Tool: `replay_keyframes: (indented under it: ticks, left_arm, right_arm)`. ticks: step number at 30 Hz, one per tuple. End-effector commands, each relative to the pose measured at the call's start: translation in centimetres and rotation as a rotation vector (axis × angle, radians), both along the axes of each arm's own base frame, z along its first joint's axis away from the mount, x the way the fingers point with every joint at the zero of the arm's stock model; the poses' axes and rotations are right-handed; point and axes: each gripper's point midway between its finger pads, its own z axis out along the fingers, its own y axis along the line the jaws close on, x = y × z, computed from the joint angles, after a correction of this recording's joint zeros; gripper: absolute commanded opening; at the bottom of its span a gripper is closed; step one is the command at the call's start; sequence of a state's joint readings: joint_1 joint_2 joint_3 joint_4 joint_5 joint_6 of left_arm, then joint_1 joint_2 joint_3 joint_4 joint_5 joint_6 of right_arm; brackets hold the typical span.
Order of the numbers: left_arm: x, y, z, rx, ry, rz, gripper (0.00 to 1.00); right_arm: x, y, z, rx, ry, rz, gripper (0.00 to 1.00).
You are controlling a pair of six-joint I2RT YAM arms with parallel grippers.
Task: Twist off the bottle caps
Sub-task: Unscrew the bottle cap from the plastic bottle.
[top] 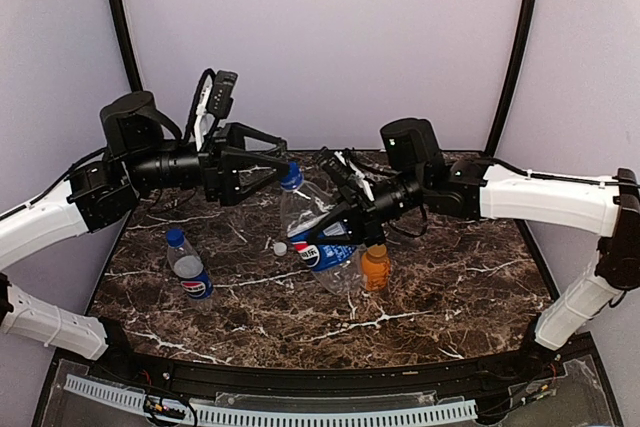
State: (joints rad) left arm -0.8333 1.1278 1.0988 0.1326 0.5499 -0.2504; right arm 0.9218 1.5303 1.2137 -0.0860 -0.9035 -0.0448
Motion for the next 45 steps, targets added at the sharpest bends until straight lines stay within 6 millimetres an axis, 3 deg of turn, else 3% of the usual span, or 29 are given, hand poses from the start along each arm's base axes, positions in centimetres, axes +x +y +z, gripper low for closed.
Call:
replay_keyframes:
  ticks: [1, 16, 28, 34, 36, 39, 45]
  left_arm:
    - [-3.8, 0.0, 0.8, -0.021, -0.101, -0.216, 0.8]
    - [-4.3, -2.0, 0.0, -0.031, -0.07, -0.364, 0.57]
    - [-4.0, -2.0, -0.1, -0.033, -0.059, -0.354, 0.4]
    - [-3.3, -1.8, 0.1, -0.044, -0.046, -0.301, 0.25]
    - [-2.8, -1.7, 0.3, -0.05, -0.031, -0.266, 0.17]
    - [-1.5, -1.5, 0.3, -0.058, 0.007, -0.178, 0.14]
    - [5.9, 0.6, -1.3, -0.037, 0.194, 0.321, 0.11]
  right_arm:
    - [-2.5, -0.5, 2.3, 0.074, 0.041, 0.191, 0.09]
    - [-3.0, -0.4, 1.9, 0.066, 0.097, 0.258, 0.09]
    - [-2.9, -0.3, 1.4, 0.053, 0.101, 0.25, 0.08]
    - [-2.4, 0.0, 1.0, 0.038, 0.091, 0.215, 0.08]
    - [-1.5, 0.3, 0.7, 0.016, 0.07, 0.152, 0.06]
    - [0.7, 0.9, 0.3, -0.024, 0.026, 0.015, 0.04]
    - [6.9, 0.9, 0.2, -0.084, -0.082, -0.361, 0.04]
